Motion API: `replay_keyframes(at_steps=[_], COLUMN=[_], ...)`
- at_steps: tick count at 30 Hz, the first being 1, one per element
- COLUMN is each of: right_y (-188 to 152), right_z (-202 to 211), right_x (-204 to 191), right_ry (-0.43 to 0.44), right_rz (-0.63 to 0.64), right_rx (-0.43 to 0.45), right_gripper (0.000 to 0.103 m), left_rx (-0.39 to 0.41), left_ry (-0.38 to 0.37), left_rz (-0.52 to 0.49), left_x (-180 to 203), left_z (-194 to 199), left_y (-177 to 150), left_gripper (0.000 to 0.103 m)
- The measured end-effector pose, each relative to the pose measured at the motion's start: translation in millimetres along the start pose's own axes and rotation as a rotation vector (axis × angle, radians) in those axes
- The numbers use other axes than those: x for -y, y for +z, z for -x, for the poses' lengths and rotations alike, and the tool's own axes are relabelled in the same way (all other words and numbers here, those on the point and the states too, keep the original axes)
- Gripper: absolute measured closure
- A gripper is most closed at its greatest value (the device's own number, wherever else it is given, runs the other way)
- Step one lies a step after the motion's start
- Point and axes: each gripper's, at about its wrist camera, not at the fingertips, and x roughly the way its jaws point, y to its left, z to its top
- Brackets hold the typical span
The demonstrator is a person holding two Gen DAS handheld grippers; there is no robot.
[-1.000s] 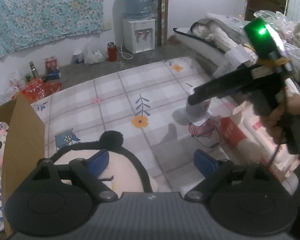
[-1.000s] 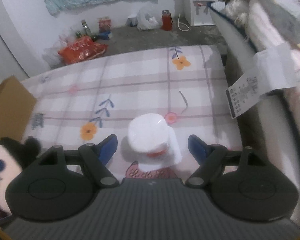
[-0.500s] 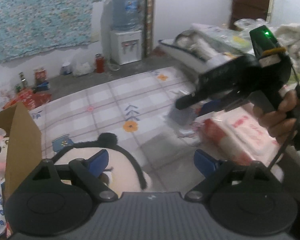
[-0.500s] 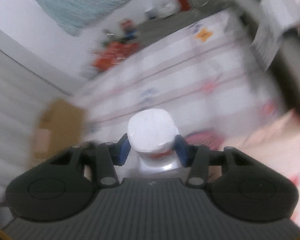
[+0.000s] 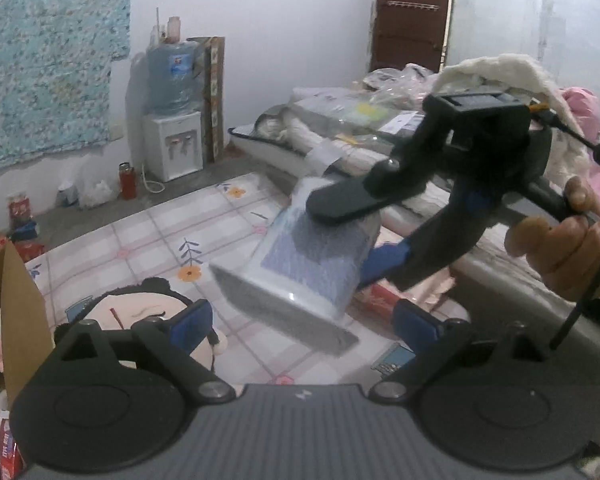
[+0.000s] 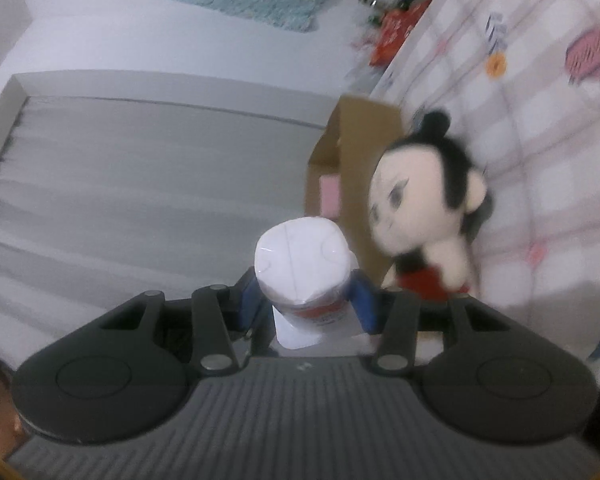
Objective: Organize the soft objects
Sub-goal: 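Close the left gripper on the cup while the right gripper opens and releases it, then carry the cup with the left gripper into the box and open it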
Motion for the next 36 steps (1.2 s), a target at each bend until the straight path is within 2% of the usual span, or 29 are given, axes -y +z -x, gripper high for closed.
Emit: replay_keyframes(at_steps=[7,9,11,15,19,23,27,31,36], right_y=[-29,-36,-39,-44,-41,-35,-30,-32,-32], right_z=[-9,-11,-12,-4,-9,-15,-15,-21,-47], right_x=[14,18,25,31,43,62,72,56,7], right_ry=[0.074,0.079,0.093,0.119,0.128,0.150,0.110,0.078,0.099], right_rz=[-0.057,-0.075,-0.098,-0.125,-0.151,-0.210,-0.236,-0.187,-0.062], right_rx=[-0.043,-0.044,-0.043,-0.030,-0.030,-0.041,-0.003,-0.002,-0.050], right_gripper=[0.056,0.056,0.056,0.056,0.055,0.052,0.048,0.046,0.039], left_rx=[0.015,0.009,0.013,0.021,0.007,-0.009,-0.078,-0.106,-0.065], left_ry=[-0.050,-0.071,-0.090,-0.084,-0.086,-0.047,-0.021,-0.011,0.041], left_rz=[0.002,0.010,0.020,0.032,0.066,0.054,0.108,0.173,0.227], left_x=[0,-1,-1,-3,-10,-7,-14,-22,-34], left_z=[13,15,16,20,18,11,-3,-1,44], left_y=[-8,-10,-12,-16,-18,-19,-20,-22,-17], left_gripper=[0.009,0.017,0.021,0.035,0.036,0.038,0.040,0.040,0.040])
